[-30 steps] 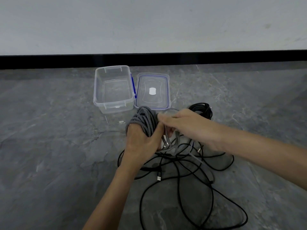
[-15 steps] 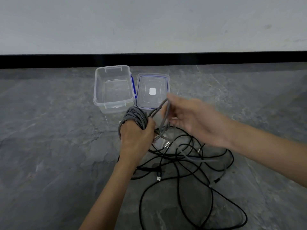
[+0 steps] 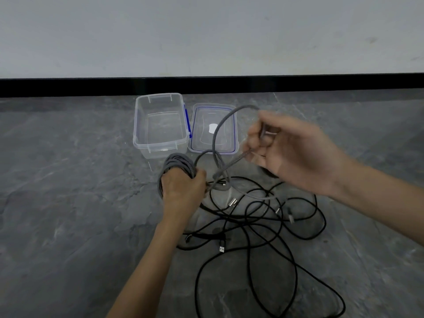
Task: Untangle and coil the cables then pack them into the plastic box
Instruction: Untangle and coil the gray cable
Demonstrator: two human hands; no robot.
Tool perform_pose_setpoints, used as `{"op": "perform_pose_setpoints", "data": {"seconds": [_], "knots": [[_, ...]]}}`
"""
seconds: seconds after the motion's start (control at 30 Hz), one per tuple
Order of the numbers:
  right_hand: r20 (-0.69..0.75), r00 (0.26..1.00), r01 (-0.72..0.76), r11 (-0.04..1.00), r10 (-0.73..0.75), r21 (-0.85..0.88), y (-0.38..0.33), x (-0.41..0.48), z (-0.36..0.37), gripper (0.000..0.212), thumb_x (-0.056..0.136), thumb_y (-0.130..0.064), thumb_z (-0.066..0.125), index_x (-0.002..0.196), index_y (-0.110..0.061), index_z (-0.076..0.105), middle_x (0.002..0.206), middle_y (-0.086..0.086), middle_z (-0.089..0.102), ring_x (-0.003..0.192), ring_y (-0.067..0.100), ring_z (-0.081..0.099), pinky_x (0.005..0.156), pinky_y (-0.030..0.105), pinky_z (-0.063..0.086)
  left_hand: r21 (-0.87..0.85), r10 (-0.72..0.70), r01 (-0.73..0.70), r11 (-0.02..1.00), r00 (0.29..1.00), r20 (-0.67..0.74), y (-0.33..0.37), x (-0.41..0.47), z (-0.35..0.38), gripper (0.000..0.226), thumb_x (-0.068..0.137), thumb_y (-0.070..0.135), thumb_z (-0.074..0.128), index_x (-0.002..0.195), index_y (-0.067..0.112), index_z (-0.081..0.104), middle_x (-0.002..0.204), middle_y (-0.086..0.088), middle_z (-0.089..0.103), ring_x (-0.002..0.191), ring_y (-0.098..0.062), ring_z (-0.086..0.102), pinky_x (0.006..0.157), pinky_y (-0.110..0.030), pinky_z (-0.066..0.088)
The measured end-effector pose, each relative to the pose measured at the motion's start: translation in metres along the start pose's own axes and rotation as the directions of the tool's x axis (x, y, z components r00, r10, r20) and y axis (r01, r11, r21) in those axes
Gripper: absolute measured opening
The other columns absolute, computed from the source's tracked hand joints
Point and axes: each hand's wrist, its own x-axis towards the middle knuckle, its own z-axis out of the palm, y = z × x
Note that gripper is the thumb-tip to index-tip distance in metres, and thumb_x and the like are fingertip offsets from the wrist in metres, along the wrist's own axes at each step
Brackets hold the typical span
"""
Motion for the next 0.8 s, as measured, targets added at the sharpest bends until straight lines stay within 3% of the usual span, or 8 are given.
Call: {"op": "perform_pose_setpoints", "data": {"seconds": [0.07,0.2,0.27,0.43,0.53,0.6,0.7,0.8], "knots": [[-0.034,0.999,0.038,0.995,-0.035,0.092,-0.01,0.002,-0.001,0.03,0.084,-0.033,0.056,0.062,-0.015,0.066,0.057,-0.003,0.06,0.069,0.016,0.056,0.075,0.027,0.042,0.026,0.009,-0.01,1.0,1.0,0.016,0.0,0.0,0.0,0.041,0.089,0.021,0.057,0.068,-0.013,0.064,0.062,-0.02,0.067,0.059,-0.034,0.064,0.059,-0.041,0.054],[-0.132,0.983,0.144,0.984,-0.13,0.101,-0.035,0.007,0.002,0.032,0.08,-0.036,0.058,0.06,-0.013,0.067,0.05,-0.005,0.055,0.061,0.013,0.053,0.072,0.024,0.044,0.098,0.052,-0.054,0.994,0.998,0.028,0.001,-0.006,0.006,0.042,0.09,0.019,0.058,0.051,0.007,0.046,0.048,-0.007,0.047,0.042,-0.016,0.041,0.043,-0.024,0.039],[-0.156,0.974,0.185,0.973,-0.163,0.136,-0.047,0.007,0.002,0.032,0.082,-0.035,0.058,0.06,-0.012,0.067,0.05,-0.007,0.052,0.058,0.011,0.051,0.066,0.021,0.045,0.127,0.05,-0.057,0.99,0.997,0.059,-0.004,-0.009,0.009,0.043,0.091,0.02,0.057,0.051,0.008,0.045,0.048,-0.006,0.046,0.042,-0.014,0.039,0.045,-0.025,0.039],[-0.322,0.932,0.236,0.951,-0.163,0.2,-0.071,0.027,-0.026,0.028,0.1,-0.031,0.043,0.086,-0.011,0.057,0.05,-0.009,0.035,0.039,0.005,0.027,0.045,0.016,0.032,0.176,0.052,-0.064,0.982,0.996,0.077,-0.028,-0.023,0.013,0.053,0.092,0.022,0.058,0.046,0.015,0.033,0.044,0.002,0.035,0.04,-0.01,0.033,0.039,-0.02,0.028],[-0.45,0.892,0.05,0.999,-0.037,0.017,-0.053,0.048,-0.047,0.034,0.105,-0.032,0.032,0.074,-0.018,0.038,0.048,-0.007,0.03,0.031,0.002,0.019,0.032,0.014,0.018,0.165,0.054,-0.064,0.984,0.996,0.066,-0.03,-0.033,0.017,0.052,0.094,0.026,0.057,0.047,0.015,0.037,0.045,0.002,0.039,0.041,-0.01,0.037,0.042,-0.018,0.028],[-0.511,0.86,-0.123,0.975,0.011,-0.187,-0.027,0.057,-0.058,0.034,0.105,-0.027,0.033,0.072,-0.018,0.034,0.056,-0.002,0.031,0.03,0.002,0.022,0.028,0.014,0.016,0.149,0.046,-0.054,0.987,0.997,0.059,-0.027,-0.036,0.019,0.05,0.095,0.028,0.056,0.049,0.013,0.042,0.048,0.0,0.044,0.045,-0.011,0.045,0.046,-0.02,0.035],[-0.539,0.842,-0.325,0.764,-0.035,-0.557,0.011,0.057,-0.074,0.028,0.105,-0.024,0.032,0.082,-0.011,0.042,0.062,0.002,0.035,0.04,0.009,0.027,0.034,0.018,0.022,0.137,0.008,-0.011,0.991,1.0,0.025,-0.023,-0.037,0.019,0.05,0.095,0.031,0.055,0.051,0.011,0.045,0.051,-0.003,0.049,0.05,-0.016,0.051,0.052,-0.027,0.043],[-0.469,0.824,-0.298,0.459,-0.319,-0.837,0.029,0.063,-0.099,0.032,0.103,-0.021,0.03,0.094,-0.001,0.054,0.058,0.004,0.041,0.047,0.018,0.037,0.044,0.026,0.032,0.15,-0.046,0.053,0.987,0.998,-0.046,-0.022,-0.033,0.016,0.049,0.096,0.031,0.053,0.051,0.012,0.042,0.053,-0.002,0.047,0.05,-0.011,0.045,0.048,-0.014,0.035]]}}
